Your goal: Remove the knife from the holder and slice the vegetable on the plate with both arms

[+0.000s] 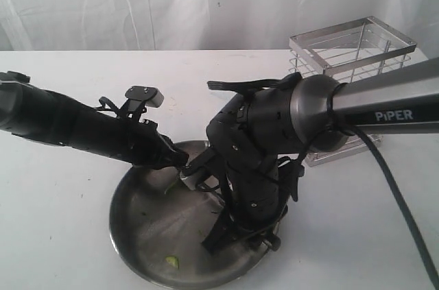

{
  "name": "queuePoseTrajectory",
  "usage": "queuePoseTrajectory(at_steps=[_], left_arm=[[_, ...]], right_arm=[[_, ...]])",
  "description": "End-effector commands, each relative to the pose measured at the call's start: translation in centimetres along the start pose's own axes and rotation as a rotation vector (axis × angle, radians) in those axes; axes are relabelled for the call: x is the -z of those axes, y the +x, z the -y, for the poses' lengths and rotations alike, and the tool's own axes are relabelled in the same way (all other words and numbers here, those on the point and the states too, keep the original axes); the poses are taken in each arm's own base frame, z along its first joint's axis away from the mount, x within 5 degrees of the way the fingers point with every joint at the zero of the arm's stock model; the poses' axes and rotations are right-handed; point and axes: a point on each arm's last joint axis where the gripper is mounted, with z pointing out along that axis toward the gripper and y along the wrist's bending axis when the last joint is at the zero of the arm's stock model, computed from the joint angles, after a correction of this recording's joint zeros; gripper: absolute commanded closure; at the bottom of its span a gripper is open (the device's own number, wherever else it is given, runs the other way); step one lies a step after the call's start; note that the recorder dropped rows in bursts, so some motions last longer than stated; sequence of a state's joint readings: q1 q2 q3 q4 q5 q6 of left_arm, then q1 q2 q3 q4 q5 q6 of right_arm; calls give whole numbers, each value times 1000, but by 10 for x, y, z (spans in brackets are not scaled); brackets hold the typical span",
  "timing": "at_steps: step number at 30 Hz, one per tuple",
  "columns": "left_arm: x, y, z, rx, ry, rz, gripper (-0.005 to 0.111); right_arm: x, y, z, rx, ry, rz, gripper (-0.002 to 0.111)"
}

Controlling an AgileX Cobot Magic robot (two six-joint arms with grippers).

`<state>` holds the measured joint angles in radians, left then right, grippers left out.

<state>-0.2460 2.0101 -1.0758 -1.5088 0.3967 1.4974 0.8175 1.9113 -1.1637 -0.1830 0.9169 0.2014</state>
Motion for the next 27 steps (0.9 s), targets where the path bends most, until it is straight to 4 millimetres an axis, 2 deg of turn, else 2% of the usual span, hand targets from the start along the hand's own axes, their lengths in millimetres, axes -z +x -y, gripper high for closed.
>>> queuePoseTrajectory(at_steps=[1,7,15,17,22,27], left_arm=[[20,-14,20,-77,19,31,107],[52,-32,42,-168,37,61,107],[94,-29,60,-189,-29,-137,107],[98,-23,65,-164,1,-205,107],[101,-15,71,-77,64,-298,107],[108,-5,66,-21,-55,-323,107]], right_arm=[[0,0,4,14,35,6,108],[0,-1,4,14,34,11,108],[6,0,5,11,34,22,108],[18,1,7,5,31,58,108],[67,16,16,-36,29,155,108],[93,27,21,-49,32,216,108]])
